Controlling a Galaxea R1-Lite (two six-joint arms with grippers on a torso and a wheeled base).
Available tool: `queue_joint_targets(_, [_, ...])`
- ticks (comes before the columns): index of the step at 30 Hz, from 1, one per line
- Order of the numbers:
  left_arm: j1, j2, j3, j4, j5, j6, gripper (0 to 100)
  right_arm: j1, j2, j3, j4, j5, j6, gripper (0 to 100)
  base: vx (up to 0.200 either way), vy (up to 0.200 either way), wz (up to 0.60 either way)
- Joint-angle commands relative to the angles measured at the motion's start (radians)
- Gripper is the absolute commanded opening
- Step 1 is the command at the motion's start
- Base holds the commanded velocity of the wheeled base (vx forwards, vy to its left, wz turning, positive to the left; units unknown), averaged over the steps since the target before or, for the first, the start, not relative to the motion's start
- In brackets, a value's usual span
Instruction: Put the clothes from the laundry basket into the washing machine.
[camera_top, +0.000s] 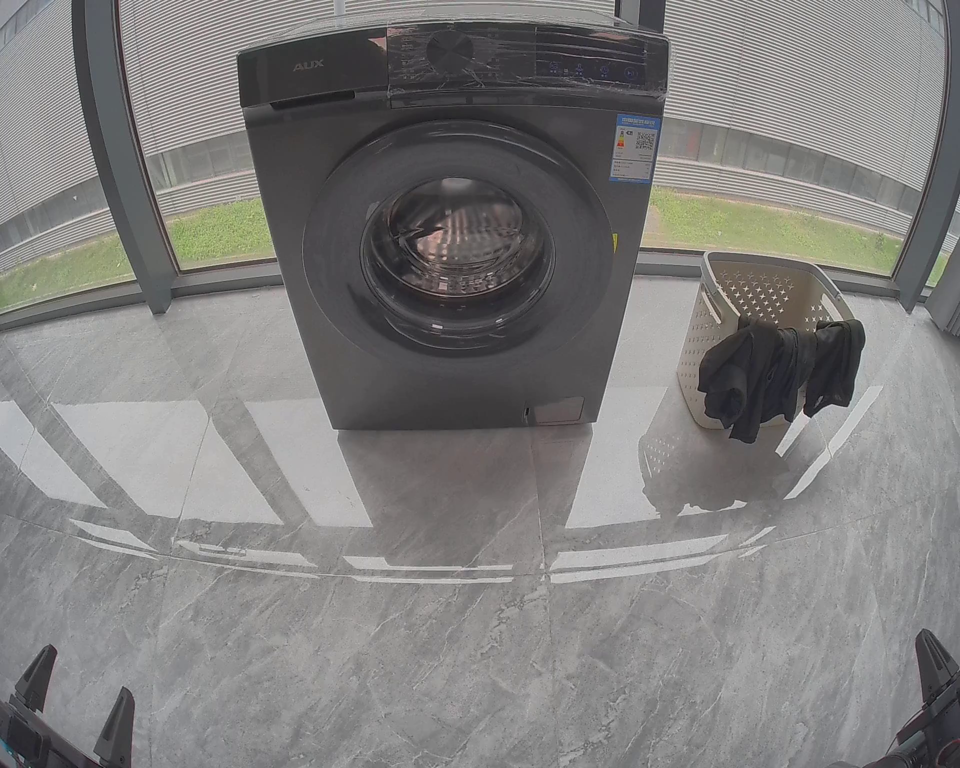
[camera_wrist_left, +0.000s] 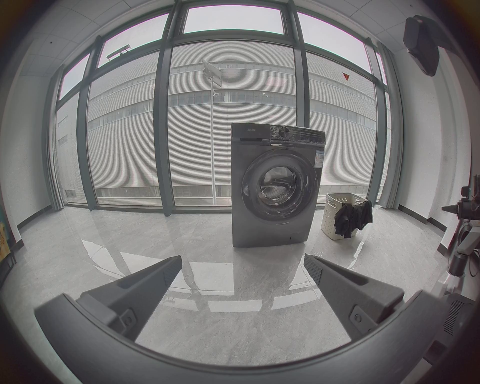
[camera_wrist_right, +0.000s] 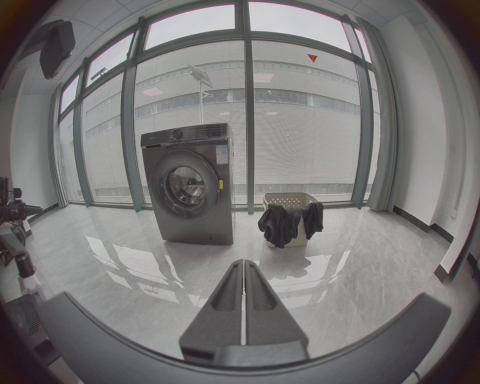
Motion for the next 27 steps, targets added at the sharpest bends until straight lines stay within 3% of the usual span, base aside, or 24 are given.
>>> queue_joint_targets(1, [0.000, -0.017, 0.018, 0.000, 0.000, -0.003, 100, 0.002, -0.007, 0.018, 0.000, 0.000, 0.000, 0, 0.000, 0.000, 0.00])
queue_joint_targets(17, [0.000, -0.017, 0.016, 0.000, 0.000, -0.006, 100, 0.001, -0.007, 0.018, 0.000, 0.000, 0.001, 0, 0.000, 0.000, 0.00])
queue_joint_targets(27, [0.000, -0.017, 0.018, 0.000, 0.000, -0.006, 100, 0.002, -0.007, 0.018, 0.000, 0.000, 0.000, 0, 0.200, 0.000, 0.00])
